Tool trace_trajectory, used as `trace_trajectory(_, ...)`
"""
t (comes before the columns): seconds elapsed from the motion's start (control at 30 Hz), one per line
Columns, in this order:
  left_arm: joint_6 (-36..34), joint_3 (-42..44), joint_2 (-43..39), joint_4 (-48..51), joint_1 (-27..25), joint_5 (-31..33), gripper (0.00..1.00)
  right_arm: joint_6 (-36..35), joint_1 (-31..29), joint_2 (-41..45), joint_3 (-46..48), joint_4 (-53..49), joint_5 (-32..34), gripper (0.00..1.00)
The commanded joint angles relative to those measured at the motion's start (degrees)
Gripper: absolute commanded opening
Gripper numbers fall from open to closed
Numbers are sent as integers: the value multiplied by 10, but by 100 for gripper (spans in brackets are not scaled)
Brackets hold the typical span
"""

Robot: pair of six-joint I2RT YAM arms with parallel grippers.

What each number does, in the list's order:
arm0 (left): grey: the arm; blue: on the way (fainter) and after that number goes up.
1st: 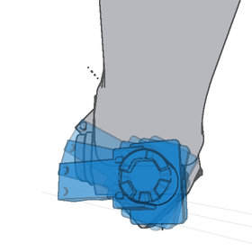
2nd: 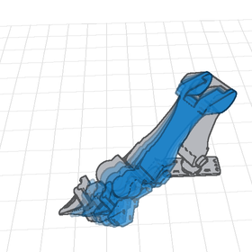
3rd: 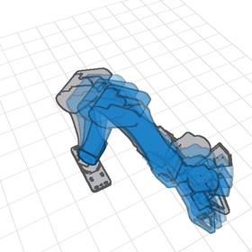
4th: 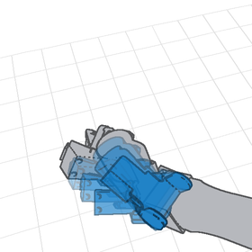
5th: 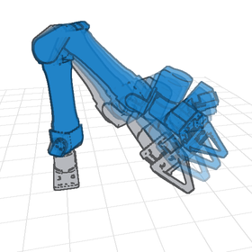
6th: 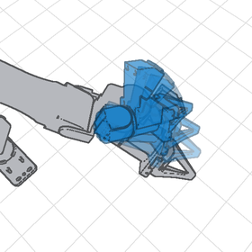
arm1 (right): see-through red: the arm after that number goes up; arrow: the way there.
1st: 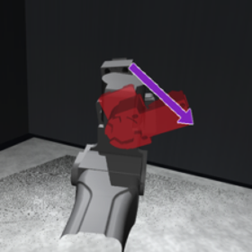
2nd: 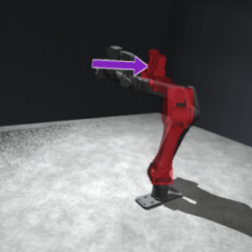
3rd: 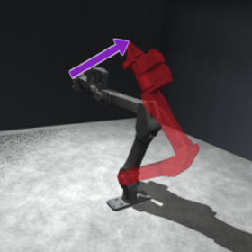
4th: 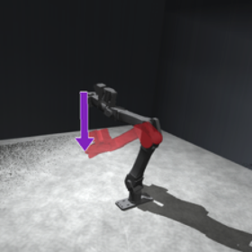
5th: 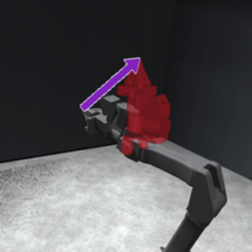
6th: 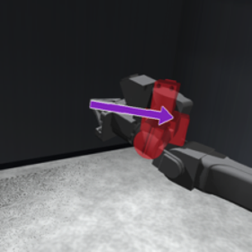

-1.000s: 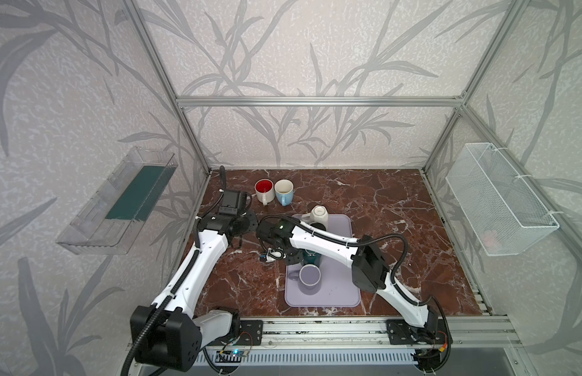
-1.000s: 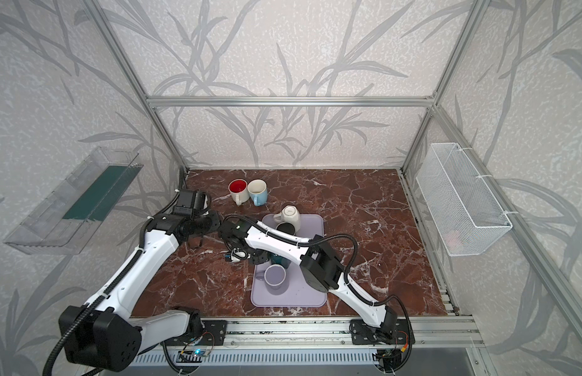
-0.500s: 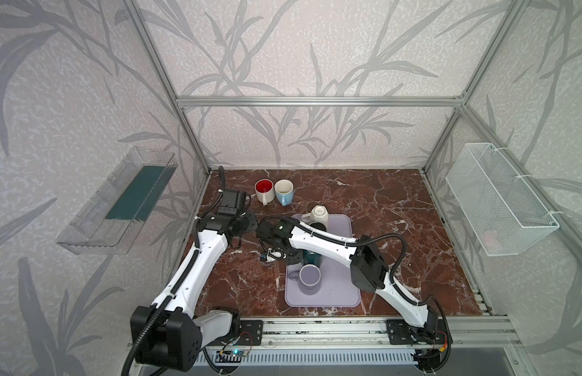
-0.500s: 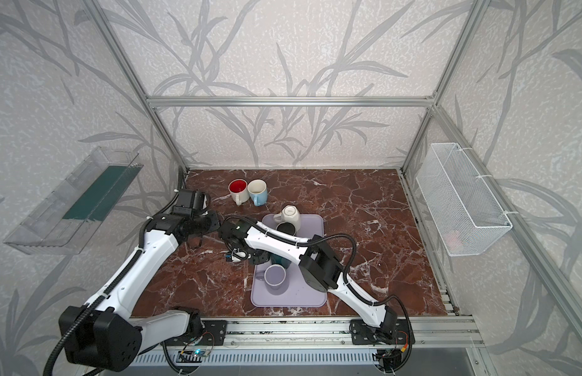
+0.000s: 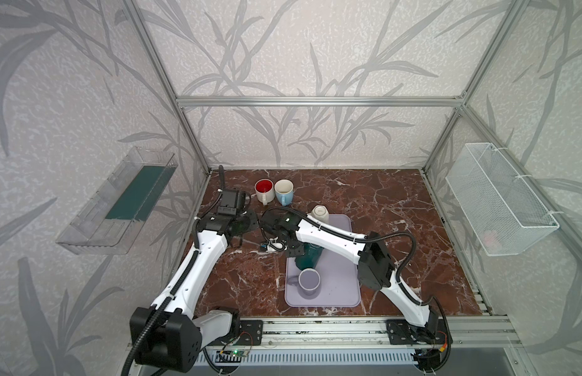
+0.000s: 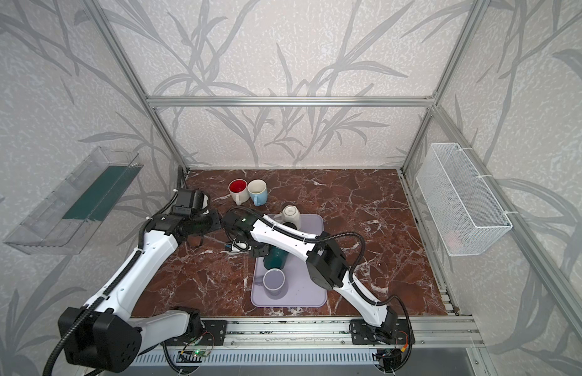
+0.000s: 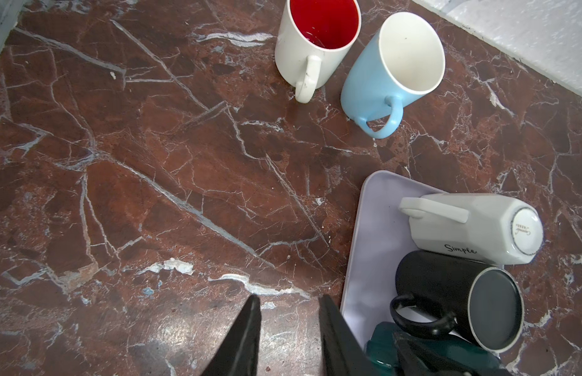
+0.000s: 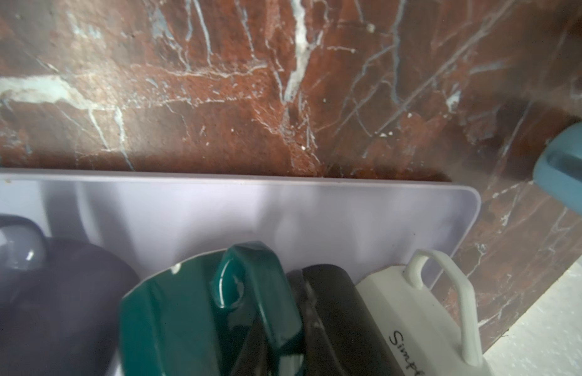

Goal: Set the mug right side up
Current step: 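Grasp the dark green mug's handle with the right gripper and tilt it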

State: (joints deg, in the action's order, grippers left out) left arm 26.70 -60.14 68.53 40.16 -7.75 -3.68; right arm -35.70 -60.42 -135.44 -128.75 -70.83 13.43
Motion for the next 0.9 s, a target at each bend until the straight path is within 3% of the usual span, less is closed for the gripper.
trace_trajectory(0.0,7,3,-15,-8,2,-7,34,5,13,54,13,-1,13,0)
trace_trajectory(0.5,5,4,-14,-12,3,-9,34,26,33,53,12,10,24,0)
trace_trajectory(0.87,3,1,-5,-19,3,-12,34,86,51,70,37,20,7,0)
